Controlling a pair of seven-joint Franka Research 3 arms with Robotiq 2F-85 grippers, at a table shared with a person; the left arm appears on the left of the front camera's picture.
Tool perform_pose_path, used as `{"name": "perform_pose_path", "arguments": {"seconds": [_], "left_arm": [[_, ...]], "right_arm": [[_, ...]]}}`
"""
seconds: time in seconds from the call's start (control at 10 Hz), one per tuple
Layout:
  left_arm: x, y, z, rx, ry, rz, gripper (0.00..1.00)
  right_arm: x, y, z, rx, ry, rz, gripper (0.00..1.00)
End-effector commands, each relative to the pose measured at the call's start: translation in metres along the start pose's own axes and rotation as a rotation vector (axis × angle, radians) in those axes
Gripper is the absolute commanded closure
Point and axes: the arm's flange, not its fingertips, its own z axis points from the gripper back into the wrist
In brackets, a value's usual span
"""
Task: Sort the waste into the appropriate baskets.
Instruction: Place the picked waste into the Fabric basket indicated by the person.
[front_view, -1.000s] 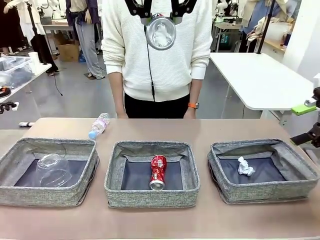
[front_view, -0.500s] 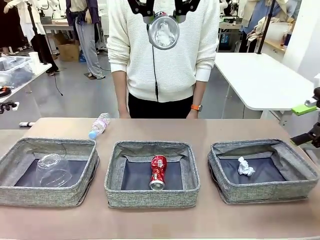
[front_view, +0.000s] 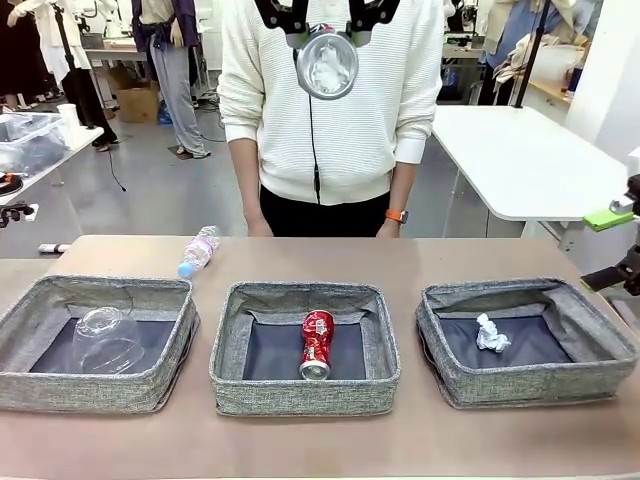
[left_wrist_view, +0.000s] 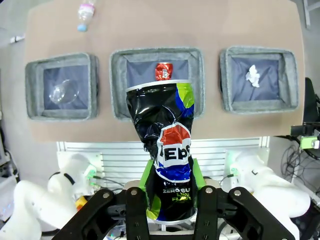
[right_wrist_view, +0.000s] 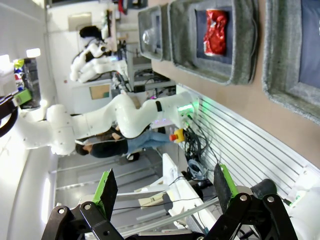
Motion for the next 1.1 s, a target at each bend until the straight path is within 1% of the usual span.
{"name": "perform_pose_path", "arguments": {"seconds": [0.0,1.0], "left_arm": [[-0.0012,0.0029,-0.0004,0.0,-0.016,0.009,0.67],[-0.0012,0.0029,-0.0004,0.0,-0.016,0.009,0.67]], "right_arm": [[0.0004,0.0018,0.0015,0.017,0.003,0.01,0.0],[0.0004,0.0018,0.0015,0.017,0.003,0.01,0.0]]}}
